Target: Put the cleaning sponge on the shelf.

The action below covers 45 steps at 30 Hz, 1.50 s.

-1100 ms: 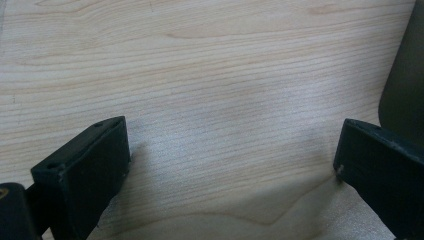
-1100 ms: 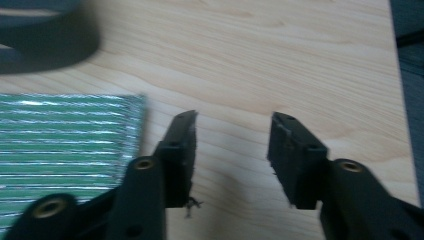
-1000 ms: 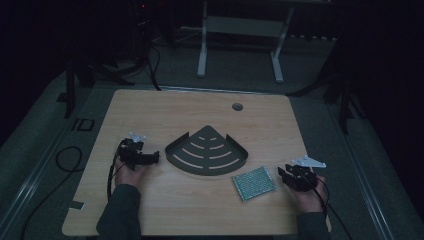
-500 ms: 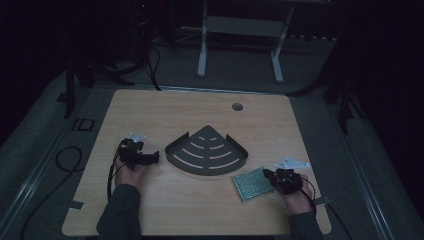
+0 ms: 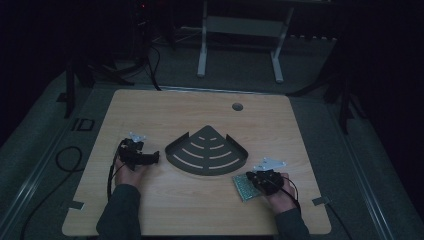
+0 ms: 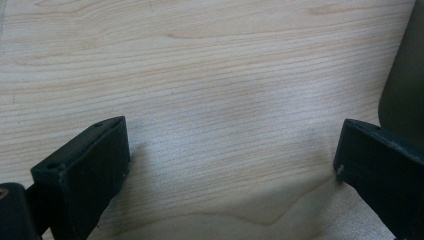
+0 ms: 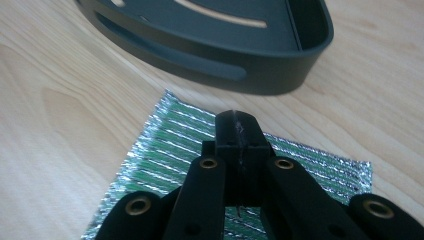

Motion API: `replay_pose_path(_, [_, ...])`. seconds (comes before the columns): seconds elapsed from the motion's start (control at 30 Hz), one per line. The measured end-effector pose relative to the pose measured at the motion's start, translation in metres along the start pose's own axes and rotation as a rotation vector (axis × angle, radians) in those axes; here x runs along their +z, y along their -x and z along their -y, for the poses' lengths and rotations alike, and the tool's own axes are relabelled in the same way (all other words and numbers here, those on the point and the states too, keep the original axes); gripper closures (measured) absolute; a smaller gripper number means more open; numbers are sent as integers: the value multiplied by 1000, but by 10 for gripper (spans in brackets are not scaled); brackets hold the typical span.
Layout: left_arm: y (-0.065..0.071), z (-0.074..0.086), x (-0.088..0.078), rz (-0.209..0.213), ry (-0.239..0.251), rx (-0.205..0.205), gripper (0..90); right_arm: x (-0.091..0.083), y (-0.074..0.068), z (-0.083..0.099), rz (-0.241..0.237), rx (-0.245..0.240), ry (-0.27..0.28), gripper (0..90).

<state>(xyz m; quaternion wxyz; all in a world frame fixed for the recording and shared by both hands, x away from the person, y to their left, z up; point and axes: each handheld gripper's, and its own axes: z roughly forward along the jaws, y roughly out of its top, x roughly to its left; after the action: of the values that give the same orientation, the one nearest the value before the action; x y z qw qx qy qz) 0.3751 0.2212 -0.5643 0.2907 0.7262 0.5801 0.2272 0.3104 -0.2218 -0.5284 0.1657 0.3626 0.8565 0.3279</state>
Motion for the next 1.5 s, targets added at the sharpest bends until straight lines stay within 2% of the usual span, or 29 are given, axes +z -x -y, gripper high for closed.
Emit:
replay_pose_path(0.3, [0,0,0,1,0,0,19,-3,17,8,45,58,-16,899])
replay_pose_path(0.67, [0,0,0,4,-1,5,19,-13,31,20,83,89,-21,899])
replay_pose_path(0.73, [-1,0,0,7,1,6,19,-14,32,21,83,92,-23,899])
replay_pose_path(1.03, [-5,5,-5,71,1,72,20,-22,40,28,85,85,-38,899])
replay_pose_path(1.2, [-7,12,-11,98,3,102,20,-25,46,30,70,80,-50,899])
replay_pose_path(1.37, [-8,19,-17,100,3,107,20,-31,53,26,49,77,-51,899])
replay_pose_path(1.5, [-7,24,-22,91,4,95,20,-38,59,18,36,65,-54,896])
